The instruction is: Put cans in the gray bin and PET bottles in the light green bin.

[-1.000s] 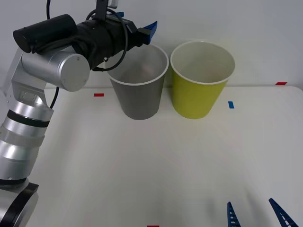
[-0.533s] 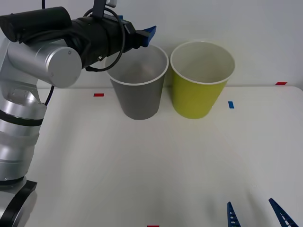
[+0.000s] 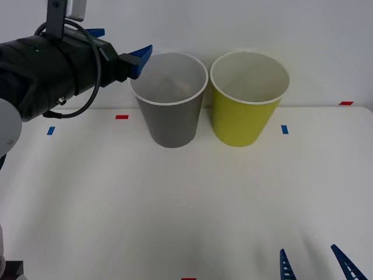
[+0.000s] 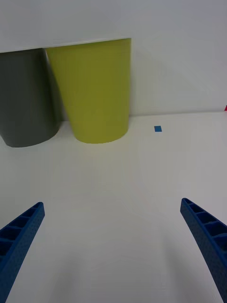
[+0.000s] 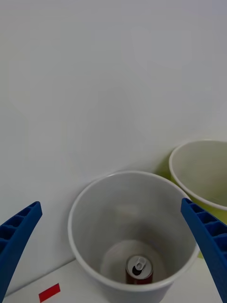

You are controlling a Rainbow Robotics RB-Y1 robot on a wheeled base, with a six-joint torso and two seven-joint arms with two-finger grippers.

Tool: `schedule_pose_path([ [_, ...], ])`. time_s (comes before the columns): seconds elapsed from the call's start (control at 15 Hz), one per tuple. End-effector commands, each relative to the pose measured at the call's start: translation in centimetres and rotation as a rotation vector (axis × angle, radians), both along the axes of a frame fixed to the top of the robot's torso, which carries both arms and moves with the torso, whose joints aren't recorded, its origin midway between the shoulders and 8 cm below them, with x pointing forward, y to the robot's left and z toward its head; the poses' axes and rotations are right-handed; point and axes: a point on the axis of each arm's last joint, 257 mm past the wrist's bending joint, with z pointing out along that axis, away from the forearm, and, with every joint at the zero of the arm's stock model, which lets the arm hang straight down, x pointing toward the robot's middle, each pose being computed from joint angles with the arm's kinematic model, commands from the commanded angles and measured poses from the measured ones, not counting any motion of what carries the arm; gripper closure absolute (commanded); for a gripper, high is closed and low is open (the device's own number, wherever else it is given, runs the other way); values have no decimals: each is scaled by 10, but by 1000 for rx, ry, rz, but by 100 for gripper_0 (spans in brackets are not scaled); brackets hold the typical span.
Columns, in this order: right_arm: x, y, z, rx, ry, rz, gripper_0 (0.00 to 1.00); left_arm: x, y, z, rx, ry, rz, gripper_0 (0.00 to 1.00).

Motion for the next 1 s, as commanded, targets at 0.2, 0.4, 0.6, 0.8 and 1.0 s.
schedule_pose_path([
  [0.2, 0, 0, 0, 0, 0, 0, 0, -38, 36, -30, -3, 23, 71, 0],
  [0.4, 0, 0, 0, 0, 0, 0, 0, -55, 49, -45, 5, 44, 101, 0],
  [0.6, 0, 0, 0, 0, 0, 0, 0, -71, 63, -58, 10, 64, 137, 0],
  [0.8, 0, 0, 0, 0, 0, 0, 0, -76, 78, -75, 1, 85, 172, 0],
  [1.0, 0, 0, 0, 0, 0, 0, 0, -78, 83, -94, -77, 8, 186, 0],
])
